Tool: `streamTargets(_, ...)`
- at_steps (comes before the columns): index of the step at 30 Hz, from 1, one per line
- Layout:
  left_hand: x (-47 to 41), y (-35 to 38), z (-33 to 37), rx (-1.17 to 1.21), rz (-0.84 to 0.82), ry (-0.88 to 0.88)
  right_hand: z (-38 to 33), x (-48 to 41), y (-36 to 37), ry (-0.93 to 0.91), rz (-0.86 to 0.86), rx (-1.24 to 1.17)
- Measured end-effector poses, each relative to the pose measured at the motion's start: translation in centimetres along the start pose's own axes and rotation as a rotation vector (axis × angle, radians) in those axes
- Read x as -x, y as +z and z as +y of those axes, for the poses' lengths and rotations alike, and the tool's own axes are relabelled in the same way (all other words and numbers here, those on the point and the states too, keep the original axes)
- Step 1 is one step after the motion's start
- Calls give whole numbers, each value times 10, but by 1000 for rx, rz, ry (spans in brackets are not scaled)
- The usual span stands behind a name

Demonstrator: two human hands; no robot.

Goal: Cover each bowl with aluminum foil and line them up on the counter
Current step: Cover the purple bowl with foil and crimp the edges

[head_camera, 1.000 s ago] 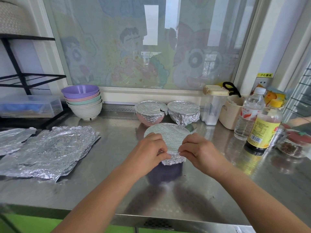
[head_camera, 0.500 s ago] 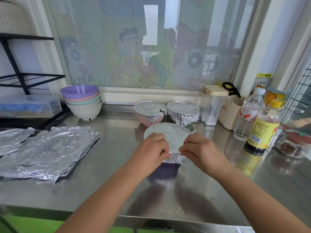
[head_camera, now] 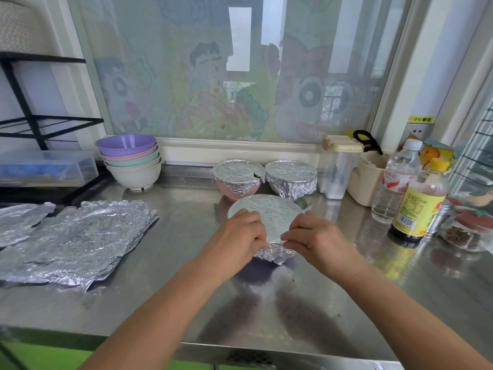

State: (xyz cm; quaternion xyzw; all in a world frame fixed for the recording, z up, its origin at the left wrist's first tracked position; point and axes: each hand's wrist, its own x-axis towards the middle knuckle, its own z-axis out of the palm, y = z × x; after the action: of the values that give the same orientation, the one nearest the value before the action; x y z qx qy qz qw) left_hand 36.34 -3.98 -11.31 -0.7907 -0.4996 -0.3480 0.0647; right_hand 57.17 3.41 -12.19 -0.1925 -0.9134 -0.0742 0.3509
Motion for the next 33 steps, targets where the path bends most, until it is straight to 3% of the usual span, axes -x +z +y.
streamTargets(33, -4, -5, -12, 18, -48, 54, 2, 1, -2, 5, -14, -43)
